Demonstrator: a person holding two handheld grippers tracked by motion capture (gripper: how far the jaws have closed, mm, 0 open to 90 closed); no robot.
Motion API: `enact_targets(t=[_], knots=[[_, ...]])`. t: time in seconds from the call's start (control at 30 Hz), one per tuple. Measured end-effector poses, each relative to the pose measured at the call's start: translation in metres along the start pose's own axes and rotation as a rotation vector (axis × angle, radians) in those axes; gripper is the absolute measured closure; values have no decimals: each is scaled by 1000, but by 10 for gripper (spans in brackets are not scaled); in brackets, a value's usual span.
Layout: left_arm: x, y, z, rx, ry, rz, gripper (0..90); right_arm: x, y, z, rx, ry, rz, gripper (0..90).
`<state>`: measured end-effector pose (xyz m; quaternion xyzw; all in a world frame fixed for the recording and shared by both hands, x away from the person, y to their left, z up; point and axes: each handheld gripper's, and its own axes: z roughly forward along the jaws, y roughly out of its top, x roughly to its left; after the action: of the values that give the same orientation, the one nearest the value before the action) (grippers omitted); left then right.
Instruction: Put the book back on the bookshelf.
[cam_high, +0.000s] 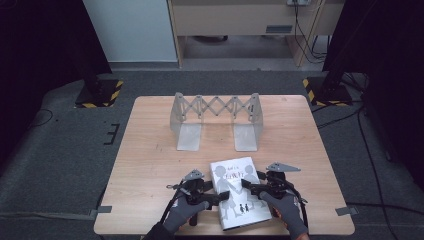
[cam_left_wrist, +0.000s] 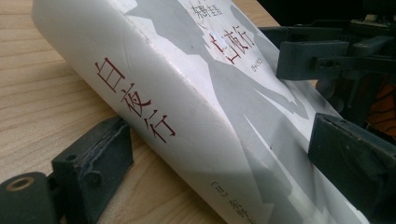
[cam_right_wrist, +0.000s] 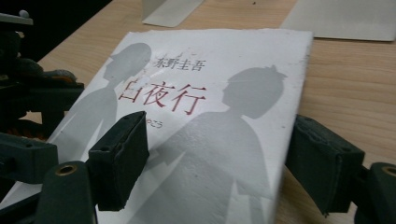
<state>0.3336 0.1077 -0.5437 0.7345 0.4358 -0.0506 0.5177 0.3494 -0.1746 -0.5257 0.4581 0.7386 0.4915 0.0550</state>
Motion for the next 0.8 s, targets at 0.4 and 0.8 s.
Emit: enact_targets(t=[0.4,0.8], knots=[[-8,0,6,4,43,19,0,2,-2,2,-17,-6,15,233],[-3,-1,3,-24,32,-23,66,2,-4,3,-30,-2,35,236]])
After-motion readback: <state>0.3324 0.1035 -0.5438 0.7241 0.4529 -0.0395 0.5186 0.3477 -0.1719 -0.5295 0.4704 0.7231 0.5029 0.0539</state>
